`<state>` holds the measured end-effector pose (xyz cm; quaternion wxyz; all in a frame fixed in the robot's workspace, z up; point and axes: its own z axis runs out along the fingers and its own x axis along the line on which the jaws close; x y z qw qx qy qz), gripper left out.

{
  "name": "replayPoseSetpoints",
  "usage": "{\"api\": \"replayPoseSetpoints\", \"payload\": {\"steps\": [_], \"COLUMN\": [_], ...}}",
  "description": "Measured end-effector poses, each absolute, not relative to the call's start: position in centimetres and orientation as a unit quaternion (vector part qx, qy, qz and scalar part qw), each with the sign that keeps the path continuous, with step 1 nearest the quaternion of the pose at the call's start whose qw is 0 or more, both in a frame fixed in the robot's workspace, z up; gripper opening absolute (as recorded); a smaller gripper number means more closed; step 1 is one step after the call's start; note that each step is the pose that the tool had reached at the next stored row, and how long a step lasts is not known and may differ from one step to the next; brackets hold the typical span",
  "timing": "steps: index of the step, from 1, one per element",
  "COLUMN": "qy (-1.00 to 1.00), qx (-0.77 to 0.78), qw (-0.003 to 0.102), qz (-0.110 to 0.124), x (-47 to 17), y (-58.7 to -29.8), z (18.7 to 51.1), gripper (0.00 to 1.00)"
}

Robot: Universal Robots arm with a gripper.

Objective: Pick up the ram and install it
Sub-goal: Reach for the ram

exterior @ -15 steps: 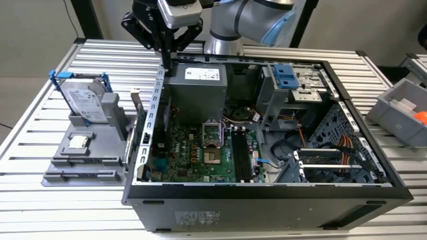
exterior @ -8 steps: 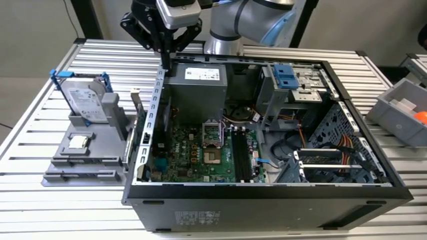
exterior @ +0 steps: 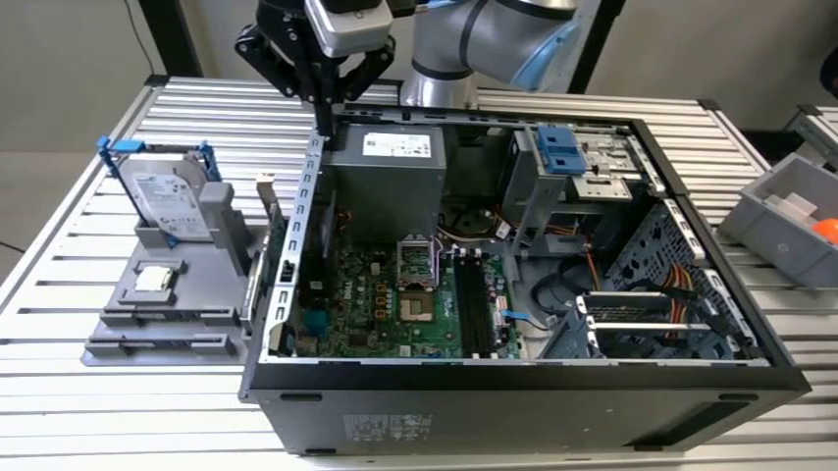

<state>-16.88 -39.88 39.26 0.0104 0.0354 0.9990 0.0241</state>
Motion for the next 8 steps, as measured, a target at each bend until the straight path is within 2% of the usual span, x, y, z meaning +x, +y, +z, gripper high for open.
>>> {"api": "replayPoseSetpoints", "payload": {"steps": [8], "qy": [0.999], "qx": [0.035], "qw": [0.01], "qz": [0.024], "x": [-17.13], "y": [-39.88], "z": [39.26], "gripper": [0.0]}}
